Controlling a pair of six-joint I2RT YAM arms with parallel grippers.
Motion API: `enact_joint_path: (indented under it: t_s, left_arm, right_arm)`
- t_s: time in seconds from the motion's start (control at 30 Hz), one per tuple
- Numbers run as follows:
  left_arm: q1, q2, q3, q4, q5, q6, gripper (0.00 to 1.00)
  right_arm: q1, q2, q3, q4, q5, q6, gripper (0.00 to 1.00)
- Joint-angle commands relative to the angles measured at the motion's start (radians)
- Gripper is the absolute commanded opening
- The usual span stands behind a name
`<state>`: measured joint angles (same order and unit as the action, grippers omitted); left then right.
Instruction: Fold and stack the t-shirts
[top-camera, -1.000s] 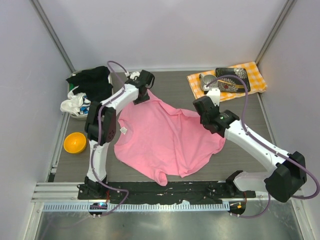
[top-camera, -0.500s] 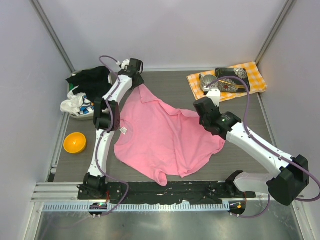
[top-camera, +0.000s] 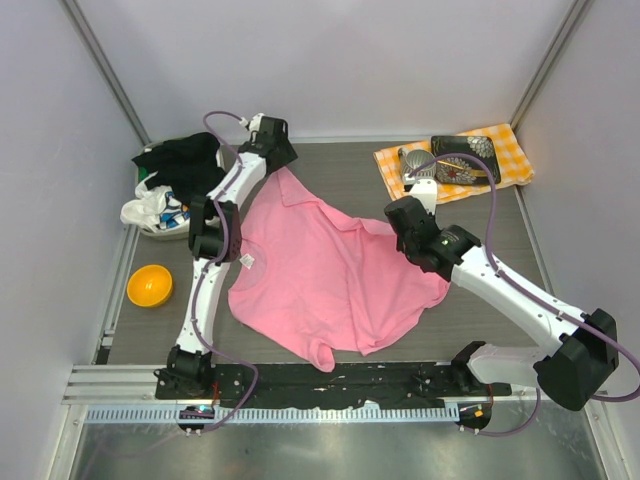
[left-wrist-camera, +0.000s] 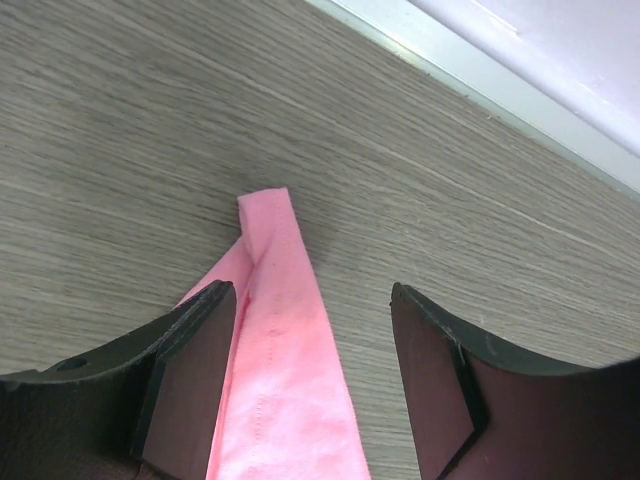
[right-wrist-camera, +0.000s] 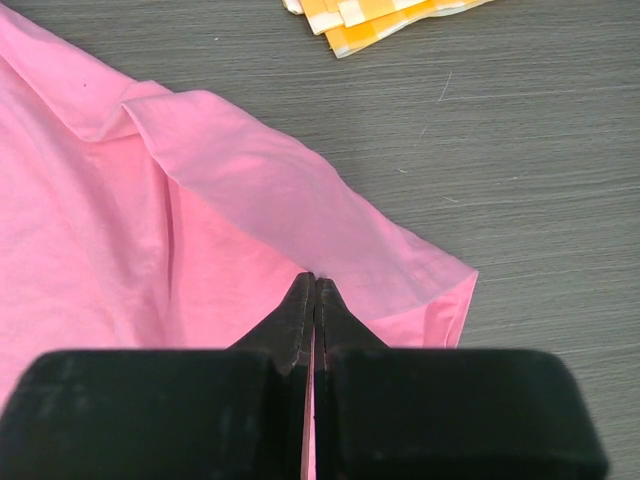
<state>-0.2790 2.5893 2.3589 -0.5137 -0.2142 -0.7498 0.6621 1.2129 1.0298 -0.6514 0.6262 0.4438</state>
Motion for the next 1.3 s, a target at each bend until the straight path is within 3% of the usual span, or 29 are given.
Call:
enact_joint_path:
  t_s: [0.0,0.53,0.63,0.67,0.77,0.93,0.97,1.13,1.27]
  left_arm:
    - [0.008,0.005,0.061,0.057,0.029,0.010,0.68]
    - [0.037,0.098,0.135,0.027,0.006,0.017,0.61]
    - [0.040,0.107,0.132,0.026,0.006,0.017,0.51]
    - [0.041,0.109,0.131,0.027,0.006,0.017,0.42]
    - [0.041,0.117,0.131,0.030,0.010,0.013,0.28]
    - [0.043,0.123,0.132,0.034,0.007,0.023,0.16]
    - [0.043,0.121,0.132,0.032,0.007,0.024,0.01]
    - [0.043,0.077,0.103,0.007,-0.004,0.027,0.00]
    - [0.038,-0.090,-0.004,-0.002,-0.026,0.029,0.00]
  right_arm:
    - [0.011,-0.016,-0.001,0.039,0.015,-0.002,0.01]
    - [0.021,-0.001,0.004,0.039,0.012,-0.005,0.01]
    - [0.024,-0.001,0.000,0.044,0.015,-0.005,0.01]
    - [0.024,0.000,-0.002,0.045,0.015,-0.005,0.01]
    - [0.024,0.008,0.000,0.047,0.013,-0.004,0.01]
    - [0.025,0.005,-0.001,0.044,0.015,-0.002,0.01]
    - [0.025,0.005,-0.002,0.044,0.017,-0.004,0.01]
    - [0.025,0.008,-0.002,0.050,0.020,0.001,0.01]
    - [0.025,0.004,0.001,0.064,0.029,0.012,0.01]
